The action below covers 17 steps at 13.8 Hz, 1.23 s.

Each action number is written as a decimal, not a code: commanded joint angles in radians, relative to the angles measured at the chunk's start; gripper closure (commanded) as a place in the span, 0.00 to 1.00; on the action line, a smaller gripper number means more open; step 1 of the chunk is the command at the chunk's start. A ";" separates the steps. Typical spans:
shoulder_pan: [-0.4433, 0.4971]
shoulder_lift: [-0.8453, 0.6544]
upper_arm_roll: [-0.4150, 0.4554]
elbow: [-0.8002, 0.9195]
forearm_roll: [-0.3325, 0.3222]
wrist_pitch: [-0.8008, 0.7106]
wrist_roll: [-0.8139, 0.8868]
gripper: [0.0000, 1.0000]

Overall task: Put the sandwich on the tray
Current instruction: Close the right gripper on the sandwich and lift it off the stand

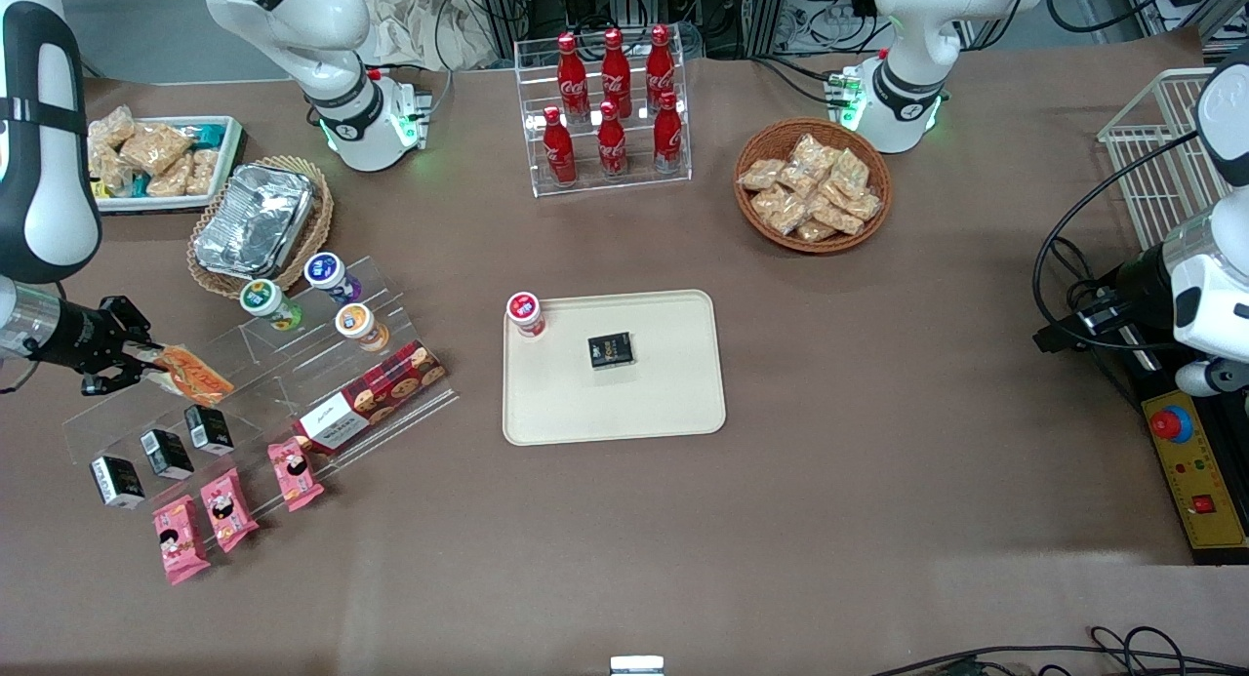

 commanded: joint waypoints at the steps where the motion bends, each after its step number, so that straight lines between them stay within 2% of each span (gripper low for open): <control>1: 0.000 0.001 0.003 0.050 0.017 -0.010 -0.100 0.76; 4: 0.014 -0.004 0.012 0.085 0.008 -0.013 -0.192 0.77; 7: 0.022 -0.007 0.012 0.124 0.018 -0.045 -0.332 0.83; 9: 0.023 -0.003 0.021 0.164 0.034 -0.096 -0.343 0.84; 11: 0.029 -0.003 0.027 0.211 0.092 -0.116 -0.342 0.84; 15: 0.129 -0.006 0.026 0.256 0.095 -0.150 -0.335 0.84; 17: 0.172 -0.006 0.027 0.268 0.138 -0.176 -0.334 0.82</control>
